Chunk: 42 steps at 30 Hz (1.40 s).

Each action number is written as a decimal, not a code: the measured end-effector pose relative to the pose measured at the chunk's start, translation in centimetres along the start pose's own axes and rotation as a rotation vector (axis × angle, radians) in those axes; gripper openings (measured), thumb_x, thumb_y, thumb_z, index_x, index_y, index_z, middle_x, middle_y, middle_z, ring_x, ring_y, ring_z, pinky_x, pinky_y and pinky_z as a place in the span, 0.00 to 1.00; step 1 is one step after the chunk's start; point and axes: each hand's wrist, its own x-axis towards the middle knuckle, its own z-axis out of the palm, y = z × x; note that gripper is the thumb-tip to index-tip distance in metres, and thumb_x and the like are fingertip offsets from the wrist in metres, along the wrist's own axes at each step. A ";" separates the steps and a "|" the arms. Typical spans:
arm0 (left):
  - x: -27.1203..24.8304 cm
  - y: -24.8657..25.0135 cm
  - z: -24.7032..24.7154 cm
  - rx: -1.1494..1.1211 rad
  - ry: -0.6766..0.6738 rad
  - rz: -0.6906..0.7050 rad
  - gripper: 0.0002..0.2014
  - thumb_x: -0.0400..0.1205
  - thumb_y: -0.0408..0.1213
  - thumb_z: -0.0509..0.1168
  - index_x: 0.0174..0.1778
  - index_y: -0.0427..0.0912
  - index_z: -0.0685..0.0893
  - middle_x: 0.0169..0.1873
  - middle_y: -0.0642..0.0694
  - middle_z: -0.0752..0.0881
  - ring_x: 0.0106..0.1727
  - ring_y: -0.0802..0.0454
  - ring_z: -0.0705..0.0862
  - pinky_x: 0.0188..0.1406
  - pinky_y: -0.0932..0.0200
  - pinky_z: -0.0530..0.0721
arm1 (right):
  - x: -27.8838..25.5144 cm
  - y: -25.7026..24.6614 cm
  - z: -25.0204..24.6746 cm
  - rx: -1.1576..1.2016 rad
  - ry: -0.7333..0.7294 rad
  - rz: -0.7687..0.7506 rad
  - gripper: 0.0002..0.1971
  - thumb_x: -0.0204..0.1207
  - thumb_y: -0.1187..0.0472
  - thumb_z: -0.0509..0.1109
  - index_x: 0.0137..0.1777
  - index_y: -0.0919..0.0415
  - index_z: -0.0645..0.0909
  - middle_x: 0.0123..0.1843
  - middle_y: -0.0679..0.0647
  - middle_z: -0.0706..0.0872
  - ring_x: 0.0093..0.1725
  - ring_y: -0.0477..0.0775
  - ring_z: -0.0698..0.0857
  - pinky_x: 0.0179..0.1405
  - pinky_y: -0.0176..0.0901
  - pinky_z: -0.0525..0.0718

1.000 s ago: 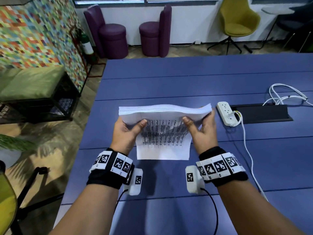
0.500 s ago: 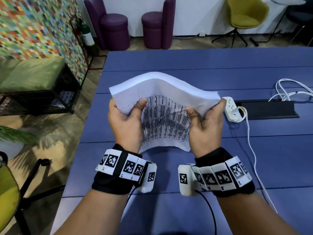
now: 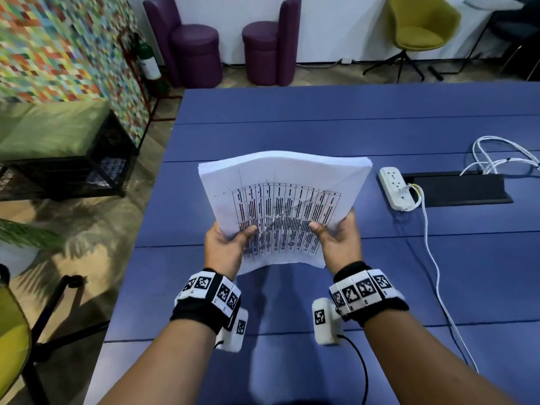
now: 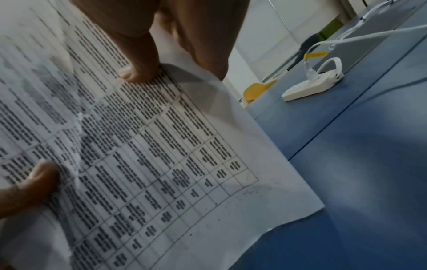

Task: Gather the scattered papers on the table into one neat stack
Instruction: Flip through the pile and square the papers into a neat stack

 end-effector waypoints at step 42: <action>-0.5 0.9 -0.3 0.025 -0.001 -0.093 0.15 0.76 0.13 0.67 0.46 0.39 0.83 0.34 0.55 0.91 0.39 0.61 0.89 0.43 0.66 0.87 | -0.1 1.3 -2.2 0.059 -0.092 0.034 0.24 0.68 0.81 0.72 0.60 0.61 0.76 0.52 0.45 0.89 0.49 0.36 0.88 0.48 0.33 0.85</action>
